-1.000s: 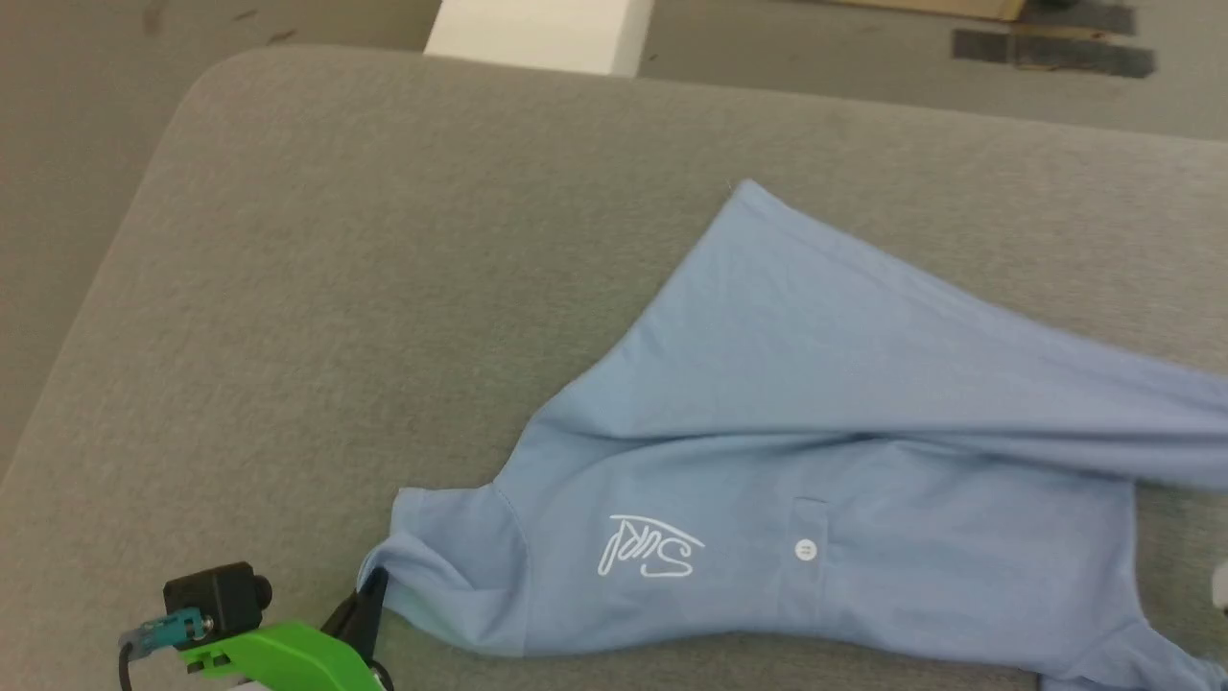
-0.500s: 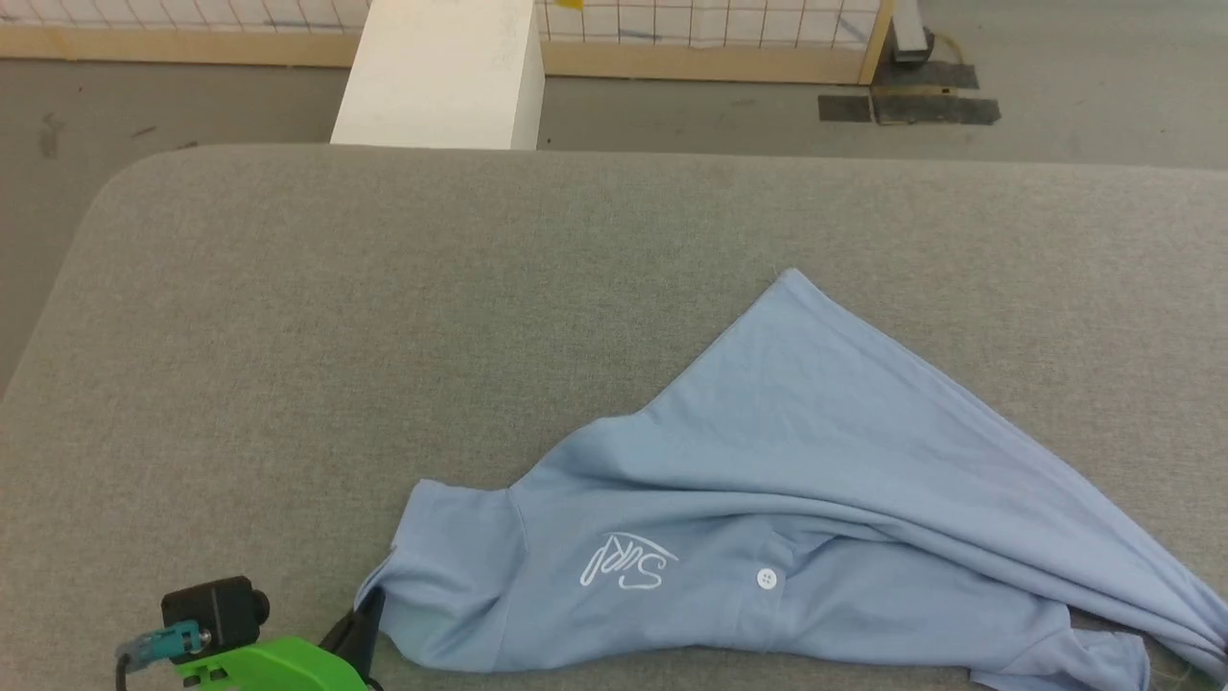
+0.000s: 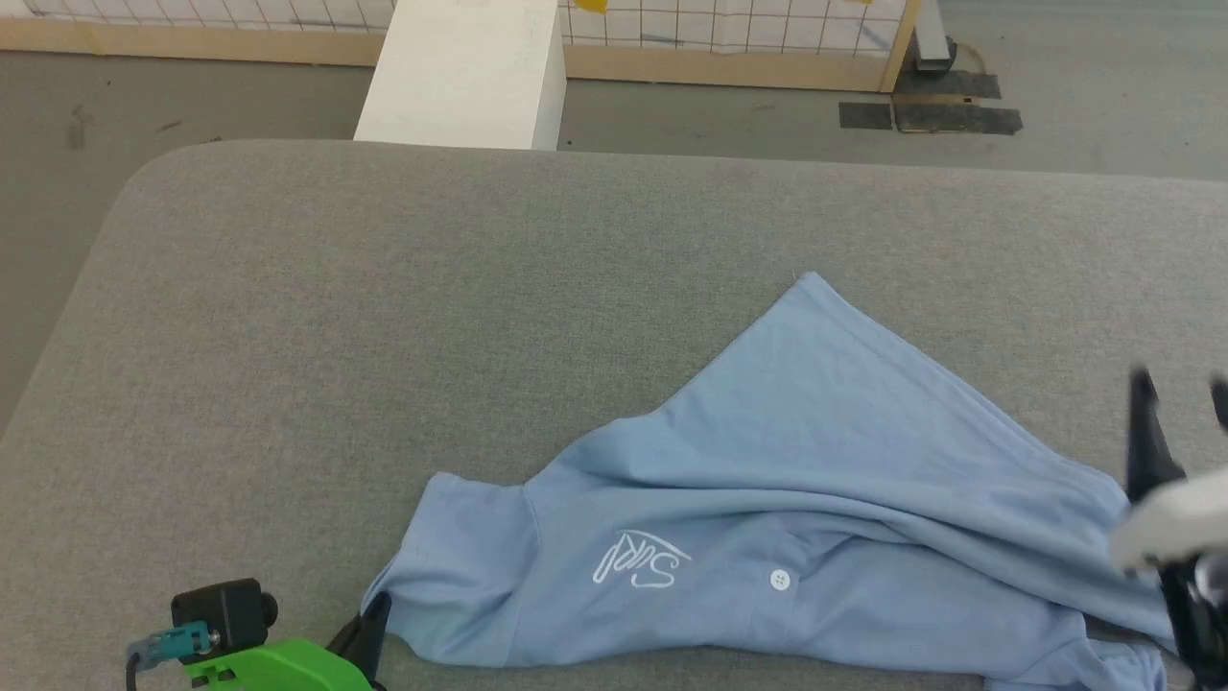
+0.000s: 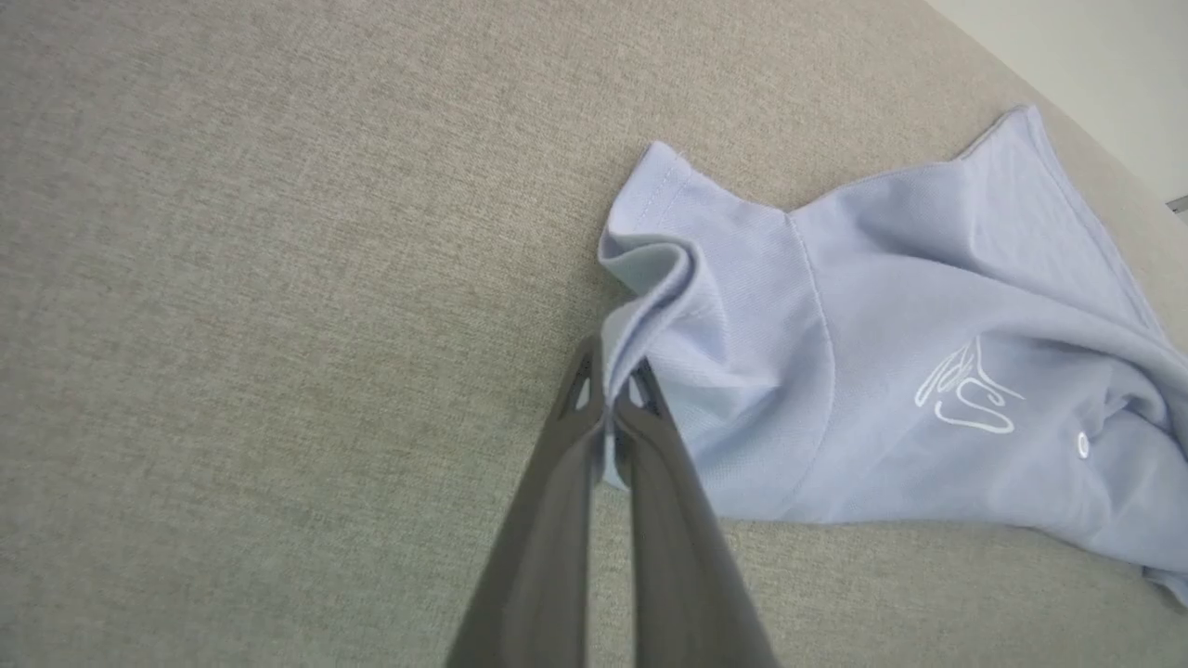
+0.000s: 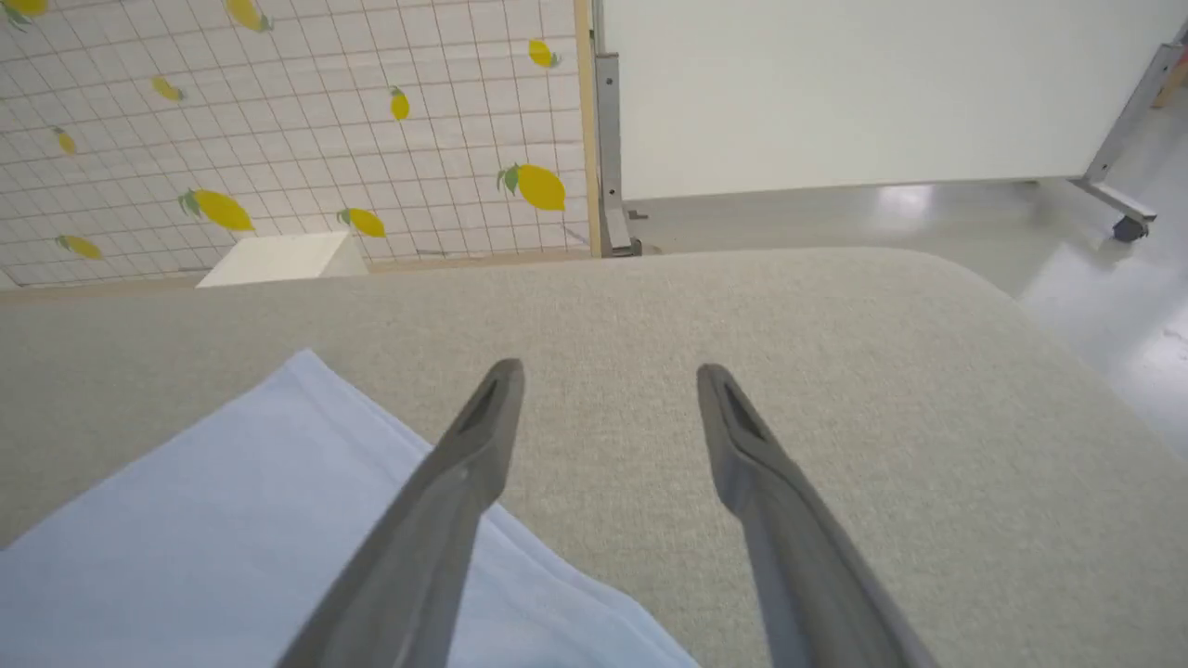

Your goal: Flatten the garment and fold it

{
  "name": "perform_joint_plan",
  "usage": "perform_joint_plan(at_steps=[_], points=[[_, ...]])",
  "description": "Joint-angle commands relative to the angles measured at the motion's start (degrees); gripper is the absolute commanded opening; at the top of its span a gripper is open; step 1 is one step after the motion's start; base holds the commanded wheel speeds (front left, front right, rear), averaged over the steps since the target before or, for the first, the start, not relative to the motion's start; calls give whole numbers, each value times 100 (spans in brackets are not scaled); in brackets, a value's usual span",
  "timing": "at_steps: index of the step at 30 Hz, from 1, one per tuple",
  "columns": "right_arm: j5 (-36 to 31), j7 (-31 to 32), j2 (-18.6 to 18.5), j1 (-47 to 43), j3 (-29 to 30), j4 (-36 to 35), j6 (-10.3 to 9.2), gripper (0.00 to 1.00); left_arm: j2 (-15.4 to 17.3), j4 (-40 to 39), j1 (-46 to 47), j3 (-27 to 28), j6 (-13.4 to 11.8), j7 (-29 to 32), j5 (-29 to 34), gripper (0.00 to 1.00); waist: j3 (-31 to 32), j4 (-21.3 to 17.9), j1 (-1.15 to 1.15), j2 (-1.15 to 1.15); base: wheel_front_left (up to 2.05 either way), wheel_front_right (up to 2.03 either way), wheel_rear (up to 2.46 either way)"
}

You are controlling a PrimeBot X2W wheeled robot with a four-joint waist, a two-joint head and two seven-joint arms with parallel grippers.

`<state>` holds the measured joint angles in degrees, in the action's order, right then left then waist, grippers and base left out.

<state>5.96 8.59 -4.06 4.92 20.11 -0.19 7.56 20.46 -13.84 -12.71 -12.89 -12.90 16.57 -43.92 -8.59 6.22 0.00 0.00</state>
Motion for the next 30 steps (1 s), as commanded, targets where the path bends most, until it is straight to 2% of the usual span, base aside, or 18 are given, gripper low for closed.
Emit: perform_joint_plan(at_steps=[1,4,7,11,15,20,24,29,30], points=[[-27,-225,-115,231,-187,54,-8,100,20,0,90,-6,32,-6,0,0,-50,37,0,0,0,0,0],[25,-747,-356,790,-895,453,-8,100,-17,14,175,-37,70,-34,-9,0,-151,120,0,0,0,0,0],[132,-849,-538,1395,-1538,1057,-8,100,-52,53,277,-65,103,-64,-8,0,-292,236,0,0,0,0,0],[256,-640,-723,2248,-2162,1978,-8,100,-110,159,463,-121,190,-109,-18,0,-523,435,0,0,0,0,0],[217,-140,-879,2978,-2690,2913,-8,100,-212,303,628,-201,272,-172,-32,0,-693,663,0,0,0,0,0],[295,710,-847,3624,-2923,3889,-8,100,-292,489,740,-258,356,-263,-44,0,-837,891,0,0,0,0,0],[224,1471,-771,3934,-2763,4489,-8,100,-340,600,799,-290,408,-313,-65,0,-904,1011,0,0,0,0,0],[40,2113,-667,4131,-2578,4925,-8,100,-380,719,846,-317,474,-369,-96,0,-939,1072,0,0,0,0,0],[-32,2247,-660,4151,-2506,5000,-8,78,-386,741,852,-318,484,-382,-102,0,-936,1076,0,0,0,0,0]])
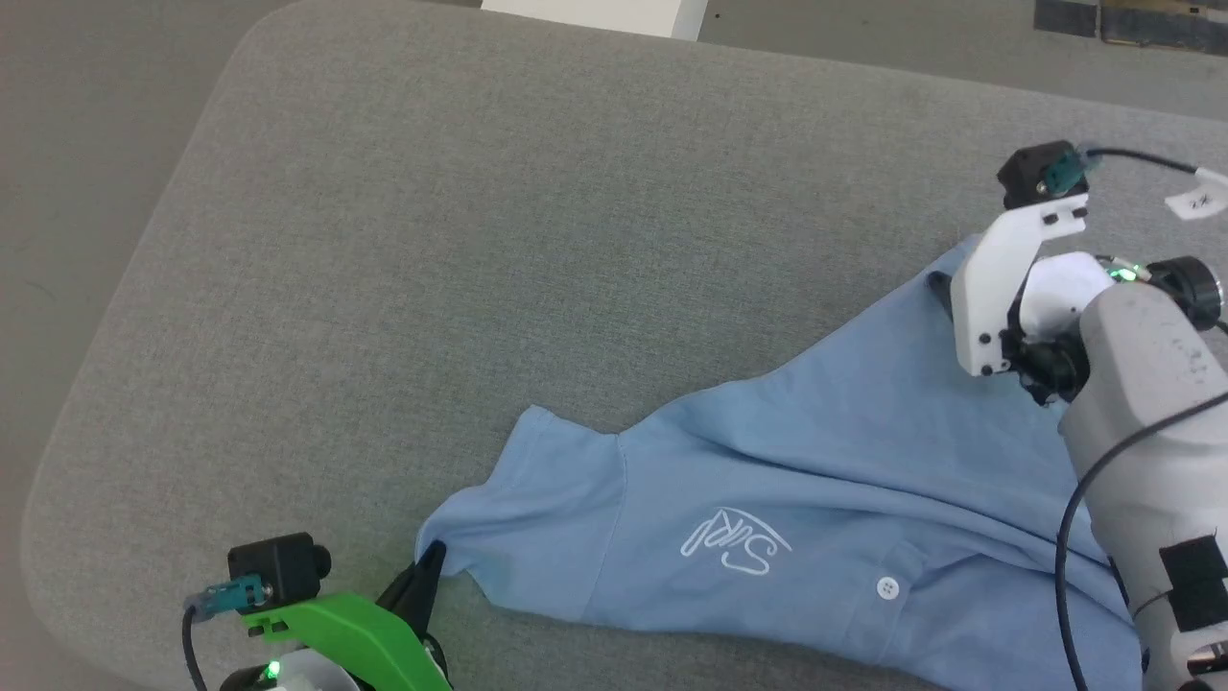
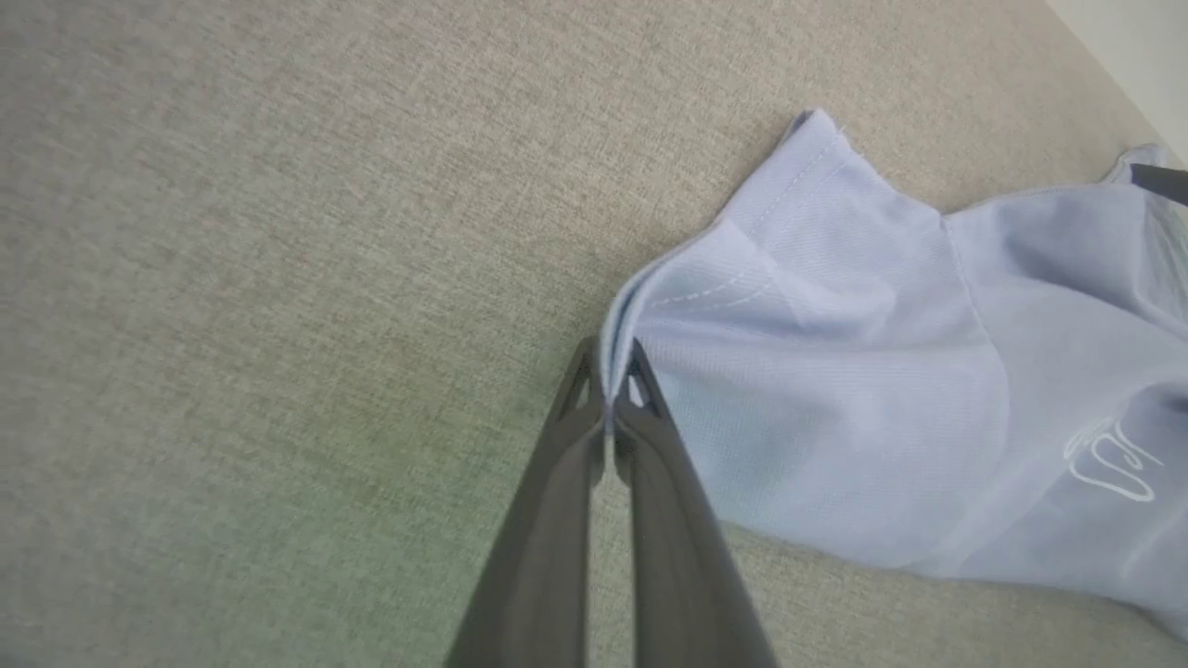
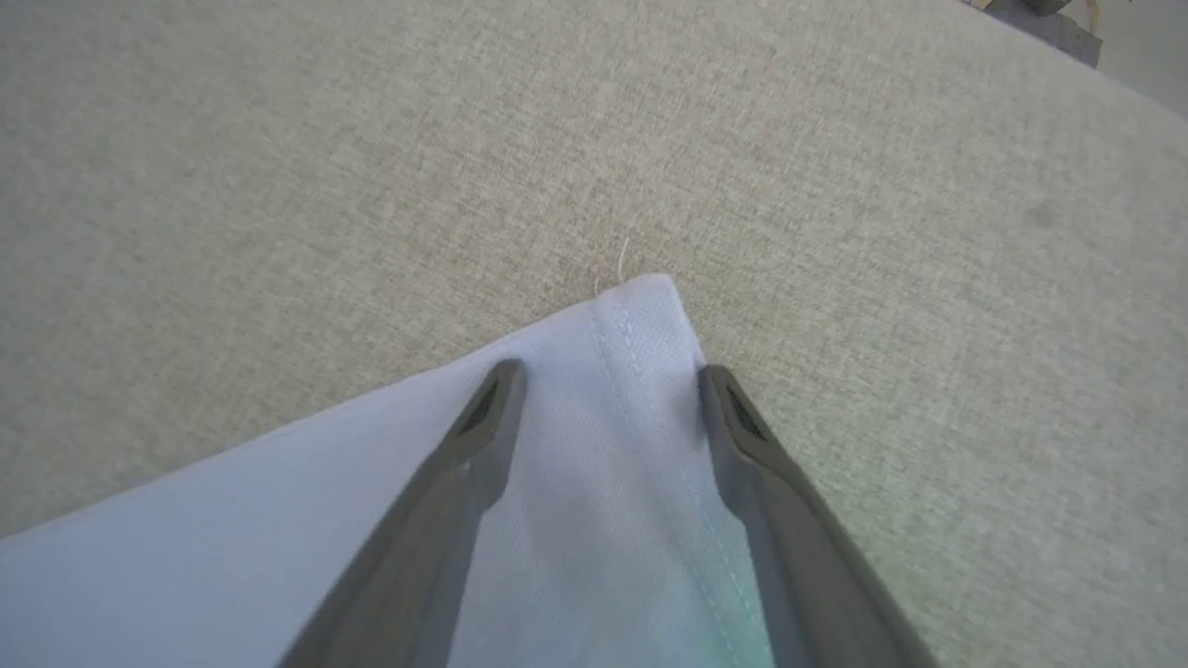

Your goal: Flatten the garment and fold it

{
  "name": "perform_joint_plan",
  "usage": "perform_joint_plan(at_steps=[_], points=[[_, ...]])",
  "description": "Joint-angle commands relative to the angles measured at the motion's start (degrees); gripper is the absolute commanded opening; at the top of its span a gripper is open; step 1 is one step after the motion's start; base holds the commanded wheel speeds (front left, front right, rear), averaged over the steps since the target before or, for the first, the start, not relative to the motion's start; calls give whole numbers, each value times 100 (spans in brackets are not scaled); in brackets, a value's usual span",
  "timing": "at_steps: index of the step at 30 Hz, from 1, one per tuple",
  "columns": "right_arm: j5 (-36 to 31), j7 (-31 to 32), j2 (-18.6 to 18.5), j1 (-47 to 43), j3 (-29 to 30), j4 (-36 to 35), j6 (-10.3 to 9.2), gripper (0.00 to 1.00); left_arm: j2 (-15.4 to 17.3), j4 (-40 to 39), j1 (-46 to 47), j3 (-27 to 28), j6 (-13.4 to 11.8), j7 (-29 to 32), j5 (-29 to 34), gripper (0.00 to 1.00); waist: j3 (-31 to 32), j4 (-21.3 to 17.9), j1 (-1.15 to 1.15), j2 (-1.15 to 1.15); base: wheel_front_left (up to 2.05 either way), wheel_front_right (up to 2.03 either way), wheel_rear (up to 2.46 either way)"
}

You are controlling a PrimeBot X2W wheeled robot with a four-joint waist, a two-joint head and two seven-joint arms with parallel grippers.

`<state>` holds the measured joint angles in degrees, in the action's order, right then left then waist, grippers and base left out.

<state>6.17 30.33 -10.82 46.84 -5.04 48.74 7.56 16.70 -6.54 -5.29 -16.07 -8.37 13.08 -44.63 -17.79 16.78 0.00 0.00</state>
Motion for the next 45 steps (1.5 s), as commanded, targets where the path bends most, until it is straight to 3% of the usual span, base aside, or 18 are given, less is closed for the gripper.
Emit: perform_joint_plan(at_steps=[1,3,4,7,13,19,24,31,38,42,45], points=[[-108,154,27,-30,61,146,-8,45,-12,29,113,-2,39,-41,-35,0,-11,19,0,0,0,0,0],[-203,233,64,-30,188,177,-8,7,-6,70,119,7,54,-59,-45,0,11,3,0,0,0,0,0],[-258,209,70,-45,239,165,-8,0,3,91,118,14,60,-65,-49,0,28,-14,0,0,0,0,0],[-310,-101,113,-147,360,42,-8,0,30,135,116,24,78,-76,-54,0,103,-68,0,0,0,0,0],[-173,-1524,189,-796,342,-526,-8,0,82,170,-9,69,72,-122,-77,0,388,-283,0,0,0,0,0],[108,-2716,285,-1990,576,-1507,-8,0,208,107,-212,142,22,-122,-80,0,730,-620,0,0,0,0,0],[255,-3125,511,-3112,1152,-2560,-8,0,314,-5,-331,209,-27,-171,-28,0,932,-928,0,0,0,0,0],[314,-3035,762,-4388,1776,-4042,-8,0,407,-181,-239,376,-62,-625,248,0,1069,-1352,0,0,0,0,0],[231,-2442,775,-4610,1883,-5207,-8,0,507,-493,503,503,59,-940,476,0,1081,-1586,0,0,0,0,0],[167,-1934,360,-4124,1700,-5670,-8,0,624,-643,1361,562,151,-787,502,0,958,-1726,0,0,0,0,0],[180,-1383,-254,-3223,1456,-5881,-8,0,629,-656,2466,642,201,-535,382,0,690,-1843,0,0,0,0,0]])
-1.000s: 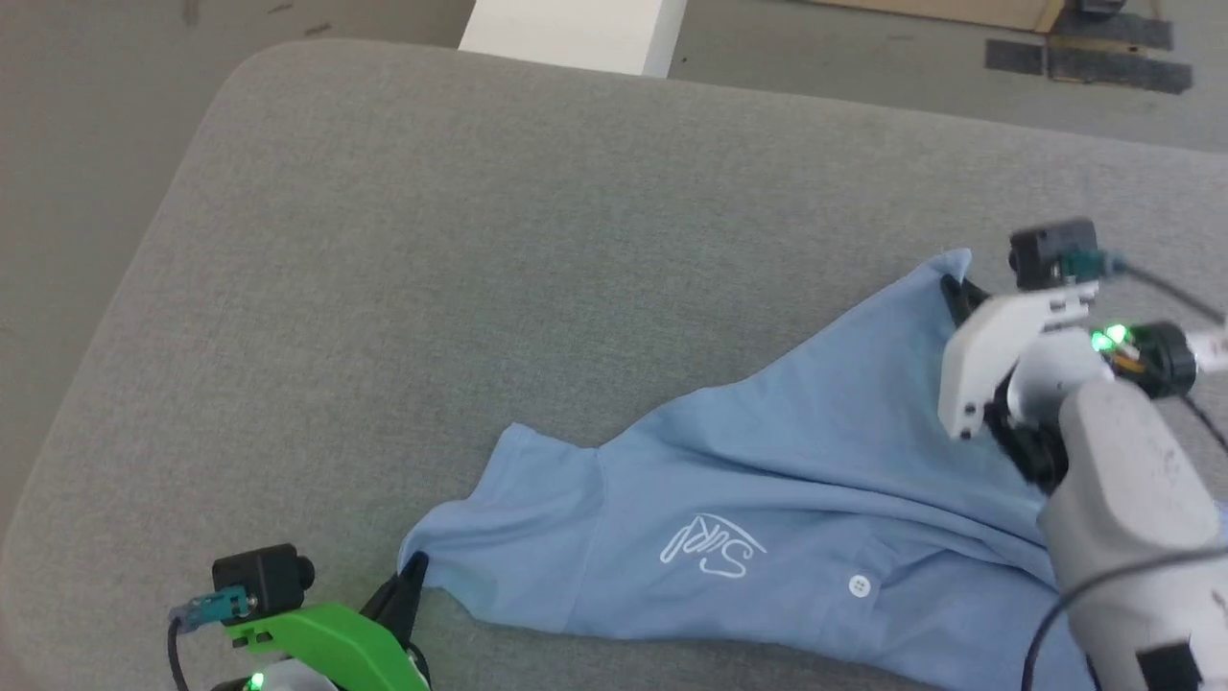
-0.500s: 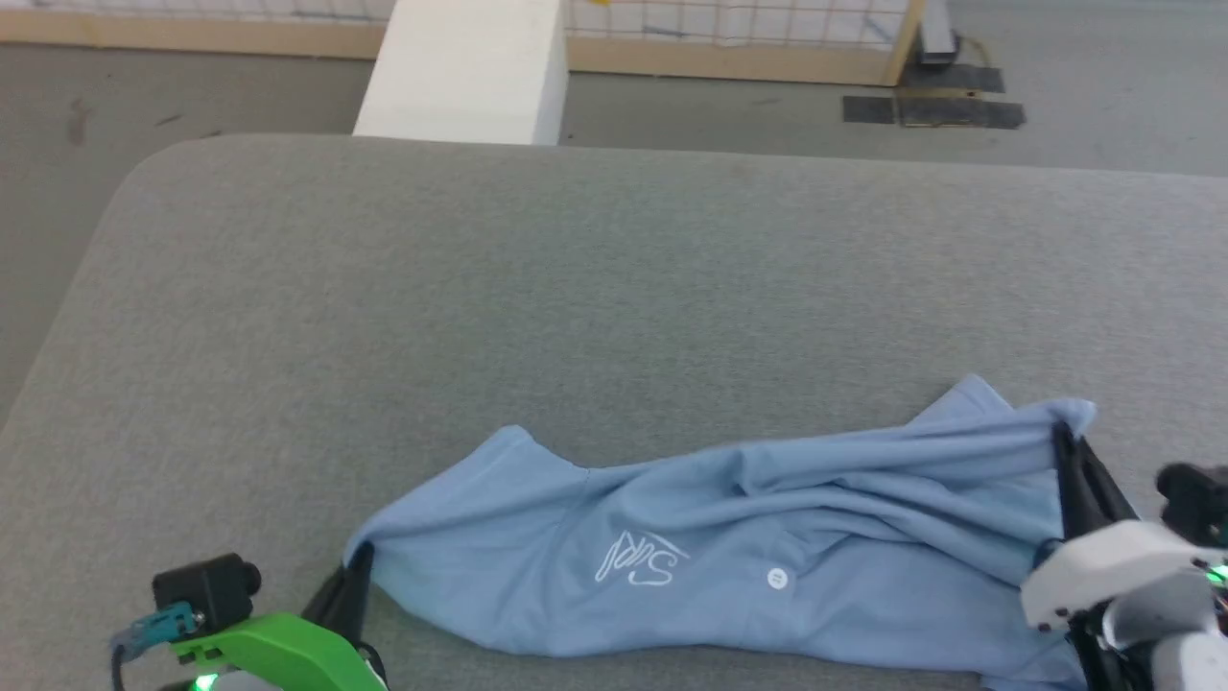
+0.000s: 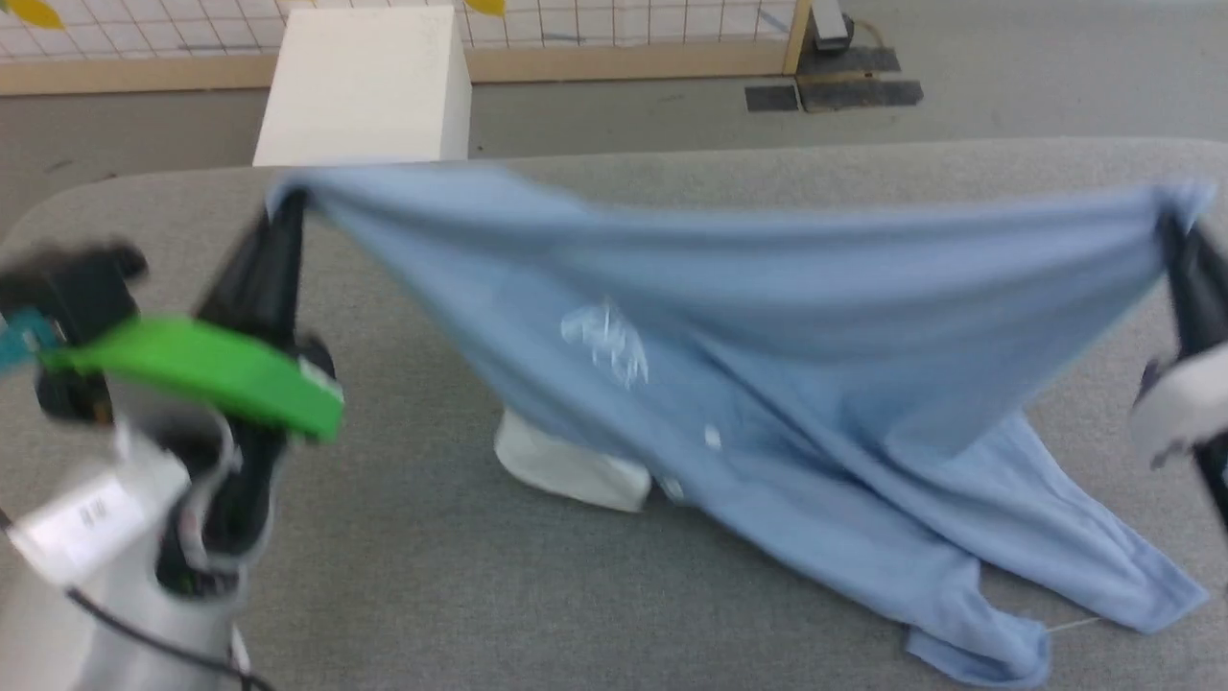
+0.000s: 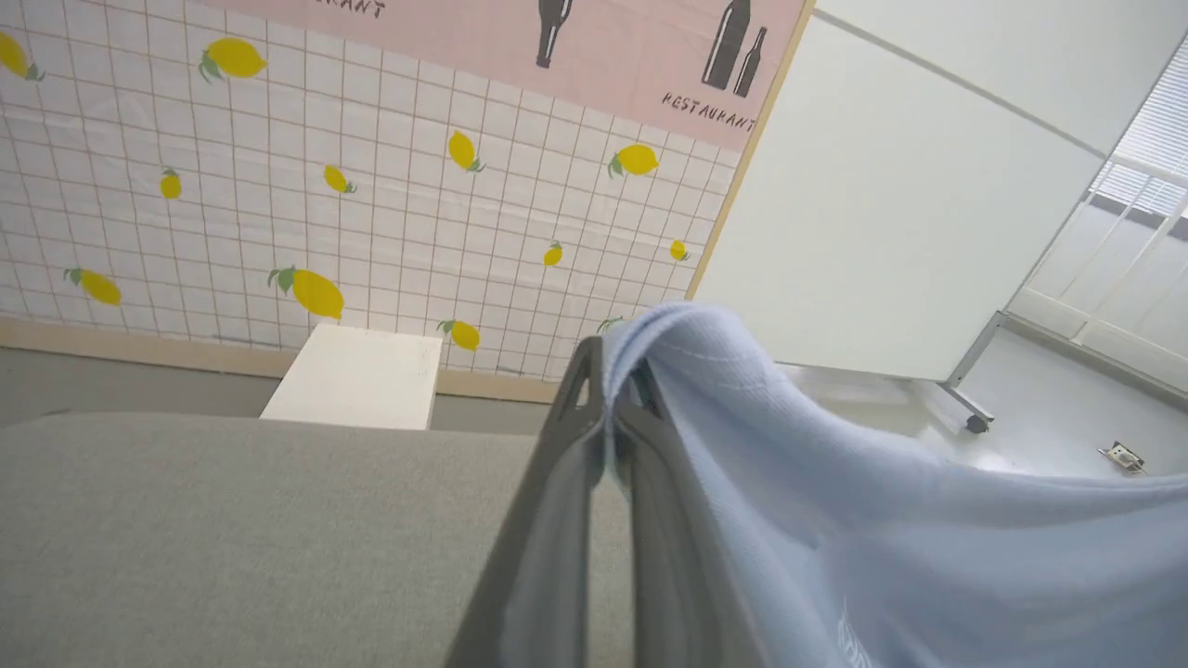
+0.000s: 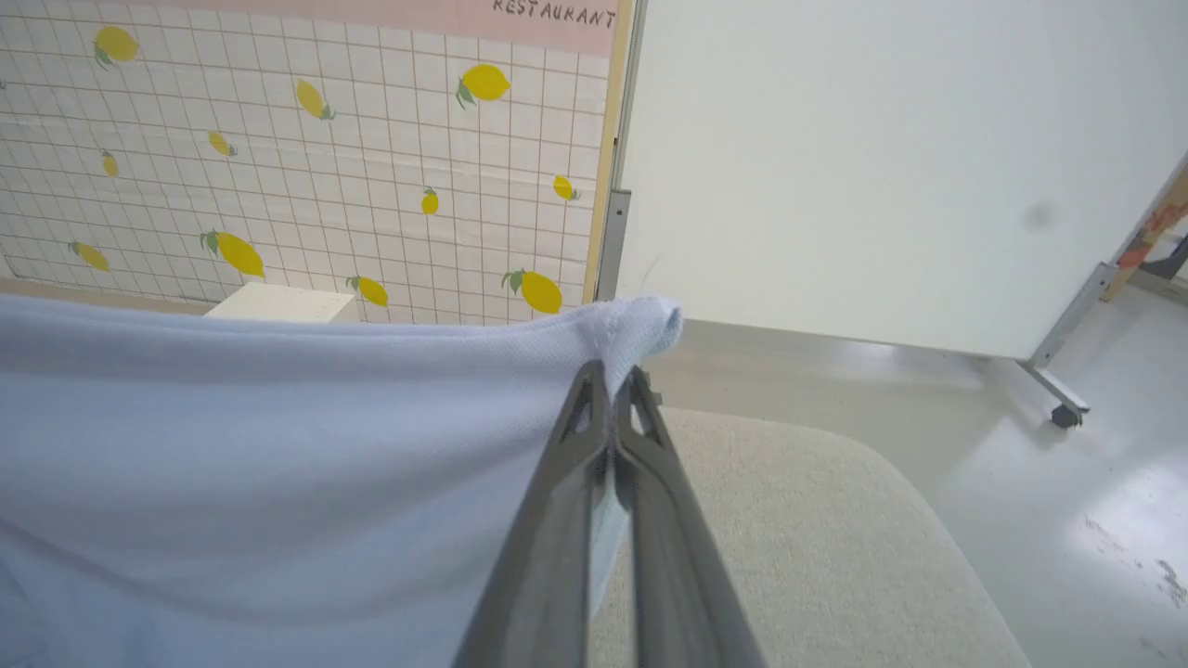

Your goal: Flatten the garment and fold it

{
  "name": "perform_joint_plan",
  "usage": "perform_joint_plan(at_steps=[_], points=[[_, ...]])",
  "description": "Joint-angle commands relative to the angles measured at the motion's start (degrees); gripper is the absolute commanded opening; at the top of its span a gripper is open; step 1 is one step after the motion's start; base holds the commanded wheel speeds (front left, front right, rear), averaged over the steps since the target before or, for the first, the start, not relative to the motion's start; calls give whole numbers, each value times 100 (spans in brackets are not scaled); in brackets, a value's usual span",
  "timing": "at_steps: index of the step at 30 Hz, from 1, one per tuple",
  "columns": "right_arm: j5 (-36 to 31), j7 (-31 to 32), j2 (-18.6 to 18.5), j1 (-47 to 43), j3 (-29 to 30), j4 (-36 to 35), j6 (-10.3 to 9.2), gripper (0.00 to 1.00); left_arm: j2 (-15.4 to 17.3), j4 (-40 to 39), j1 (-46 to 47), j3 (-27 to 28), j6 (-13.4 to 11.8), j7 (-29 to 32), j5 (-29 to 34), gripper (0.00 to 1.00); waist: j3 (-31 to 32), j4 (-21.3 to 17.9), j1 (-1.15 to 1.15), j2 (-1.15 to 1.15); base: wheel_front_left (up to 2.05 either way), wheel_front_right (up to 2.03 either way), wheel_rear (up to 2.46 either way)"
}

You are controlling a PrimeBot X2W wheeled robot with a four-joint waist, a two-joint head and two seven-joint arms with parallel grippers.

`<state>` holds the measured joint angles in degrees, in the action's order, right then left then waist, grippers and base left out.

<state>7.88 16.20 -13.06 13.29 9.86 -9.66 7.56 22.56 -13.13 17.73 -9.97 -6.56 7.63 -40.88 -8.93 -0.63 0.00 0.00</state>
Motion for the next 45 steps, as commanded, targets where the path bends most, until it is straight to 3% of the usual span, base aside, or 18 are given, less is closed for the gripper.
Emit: perform_joint_plan(at_steps=[1,3,6,12,21,27,34,39,45], points=[[8,187,-206,428,-127,-71,-8,0,71,60,505,28,27,108,19,0,-307,-131,0,0,0,0,0],[66,513,-561,1250,-411,-46,-8,0,194,277,1425,-17,65,313,181,0,-640,-201,0,0,0,0,0],[104,744,-847,2160,-726,163,-8,0,90,556,2453,30,67,363,168,0,-1035,-246,0,0,0,0,0],[42,857,-1110,3914,-1173,930,-8,0,105,1296,4318,175,-2,195,455,0,-1762,-356,0,0,0,0,0],[-496,377,-886,6101,-1362,2179,-8,0,158,2186,6527,546,-96,-874,907,0,-2457,-440,0,0,0,0,0],[-1032,-268,-639,6915,-1239,2579,-8,0,260,2592,7310,795,-21,-1860,1102,0,-2526,-444,0,0,0,0,0],[-1195,-785,-461,6720,-1244,3076,-8,0,383,3138,6845,723,339,-2105,1167,0,-2316,-321,0,0,0,0,0],[-818,-966,-415,5783,-1565,3559,-8,0,527,3766,5522,314,494,-1883,1396,0,-1971,-179,0,0,0,0,0],[-86,-1056,-464,4330,-1948,3716,-8,0,649,4076,3630,-88,655,-1146,1330,0,-1431,-58,0,0,0,0,0]])
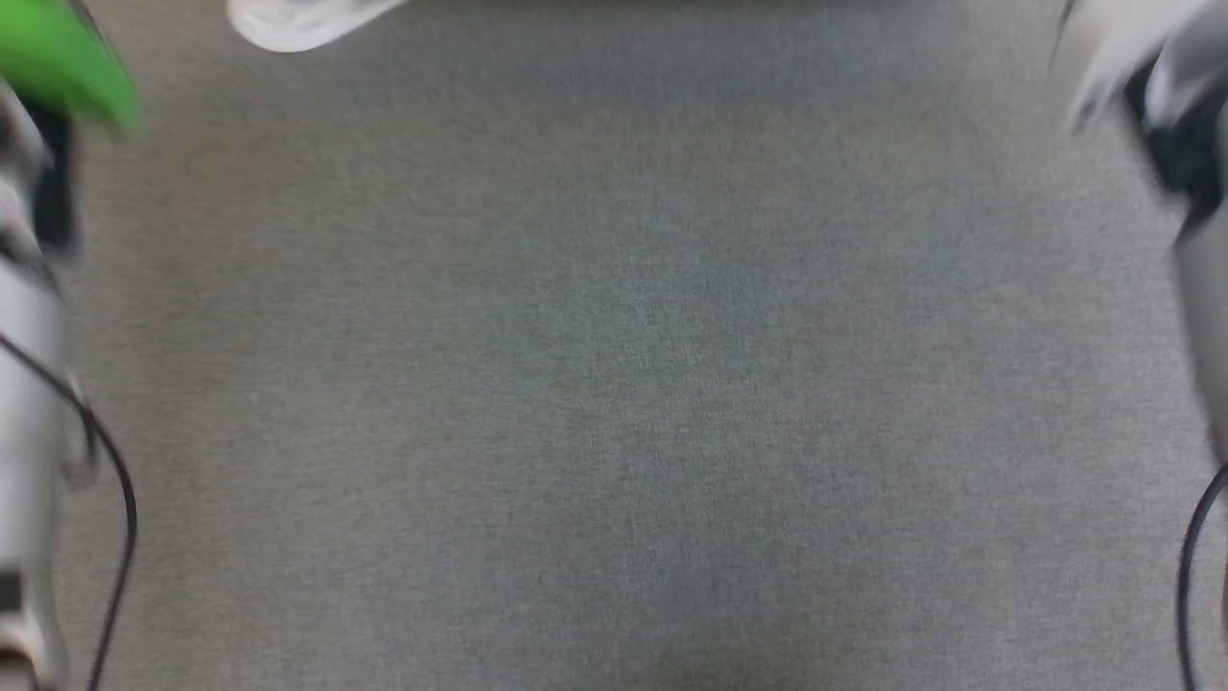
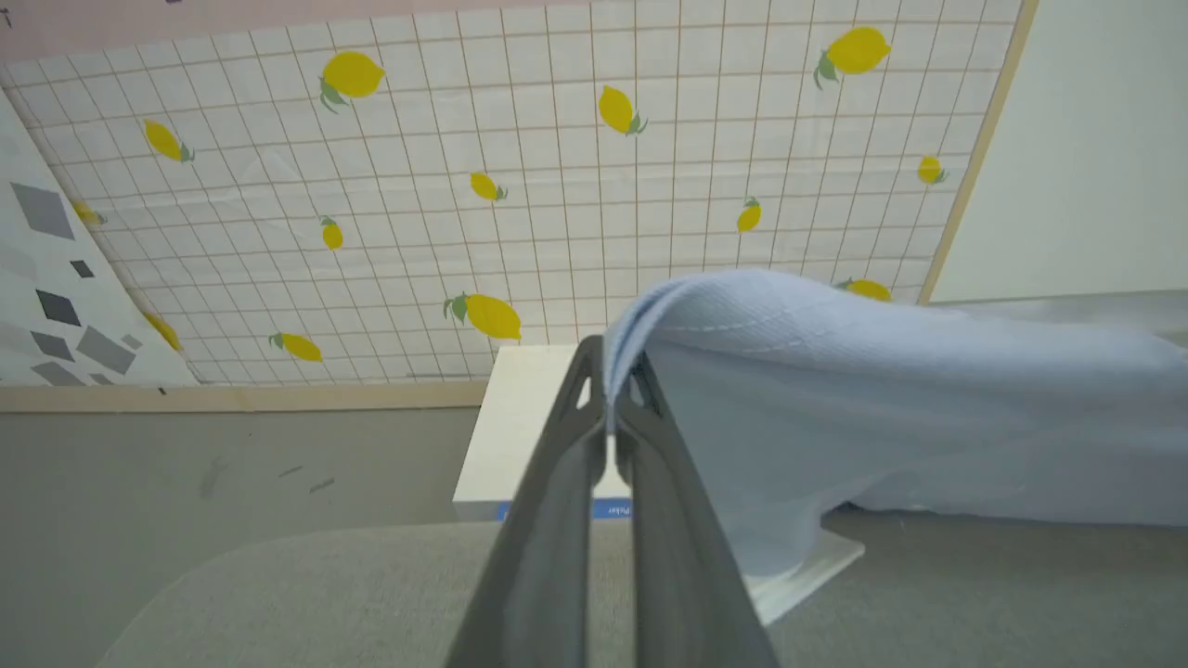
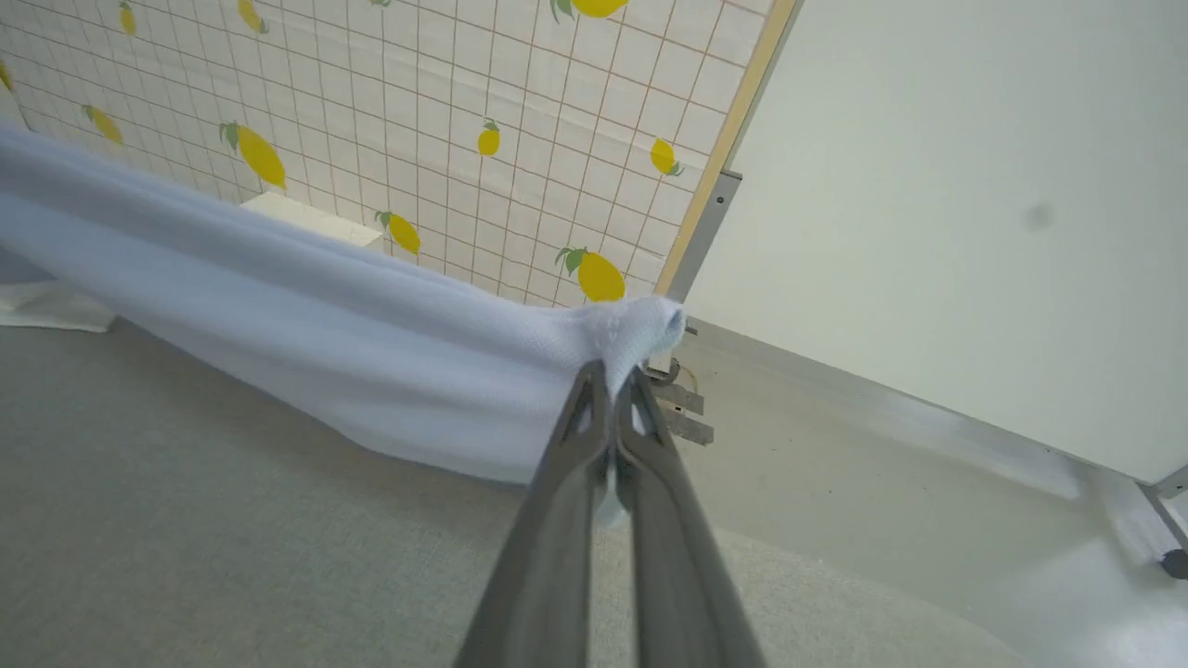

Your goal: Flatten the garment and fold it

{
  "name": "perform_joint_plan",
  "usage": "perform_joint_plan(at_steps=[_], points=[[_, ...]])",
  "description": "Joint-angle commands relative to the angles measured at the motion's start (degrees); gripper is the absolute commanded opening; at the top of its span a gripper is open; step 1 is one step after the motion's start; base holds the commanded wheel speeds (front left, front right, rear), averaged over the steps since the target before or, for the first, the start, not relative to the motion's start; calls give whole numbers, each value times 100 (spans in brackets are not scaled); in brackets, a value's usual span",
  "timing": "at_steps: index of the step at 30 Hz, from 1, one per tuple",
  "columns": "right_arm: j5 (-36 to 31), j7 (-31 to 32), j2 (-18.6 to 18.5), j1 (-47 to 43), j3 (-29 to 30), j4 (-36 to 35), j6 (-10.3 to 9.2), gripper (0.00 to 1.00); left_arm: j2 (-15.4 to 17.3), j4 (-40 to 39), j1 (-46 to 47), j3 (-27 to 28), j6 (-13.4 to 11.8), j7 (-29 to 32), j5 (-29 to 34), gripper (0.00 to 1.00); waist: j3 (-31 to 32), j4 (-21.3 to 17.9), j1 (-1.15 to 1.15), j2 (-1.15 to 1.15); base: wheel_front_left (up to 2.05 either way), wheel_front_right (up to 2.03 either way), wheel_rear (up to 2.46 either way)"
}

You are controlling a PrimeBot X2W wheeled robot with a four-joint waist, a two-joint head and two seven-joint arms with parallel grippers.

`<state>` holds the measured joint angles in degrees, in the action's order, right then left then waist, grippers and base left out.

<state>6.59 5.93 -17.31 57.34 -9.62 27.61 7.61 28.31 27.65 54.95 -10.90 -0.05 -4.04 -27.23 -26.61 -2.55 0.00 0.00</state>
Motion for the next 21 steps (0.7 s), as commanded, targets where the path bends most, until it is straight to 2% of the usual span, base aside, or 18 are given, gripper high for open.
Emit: perform_joint_plan(at_steps=[1,6,10,15,21], points=[[189,-30,-50,-366,-31,-37,-12,0,91,-11,-469,-44,47,217,-112,0,452,153,0,0,0,0,0],[630,-1,-147,-1610,-9,-304,-12,0,144,-437,-2180,-236,197,1317,-623,0,871,232,0,0,0,0,0],[760,0,-160,-2494,136,-569,-12,0,160,-1167,-3524,-332,169,2187,-1148,0,1132,279,0,0,0,0,0],[658,-103,-90,-3376,473,-798,-12,0,222,-2203,-4876,-453,-62,2924,-1578,0,1386,328,0,0,0,0,0],[449,-40,121,-4317,862,-1044,-12,0,198,-3102,-5982,-461,-488,3302,-1895,0,1579,383,0,0,0,0,0]])
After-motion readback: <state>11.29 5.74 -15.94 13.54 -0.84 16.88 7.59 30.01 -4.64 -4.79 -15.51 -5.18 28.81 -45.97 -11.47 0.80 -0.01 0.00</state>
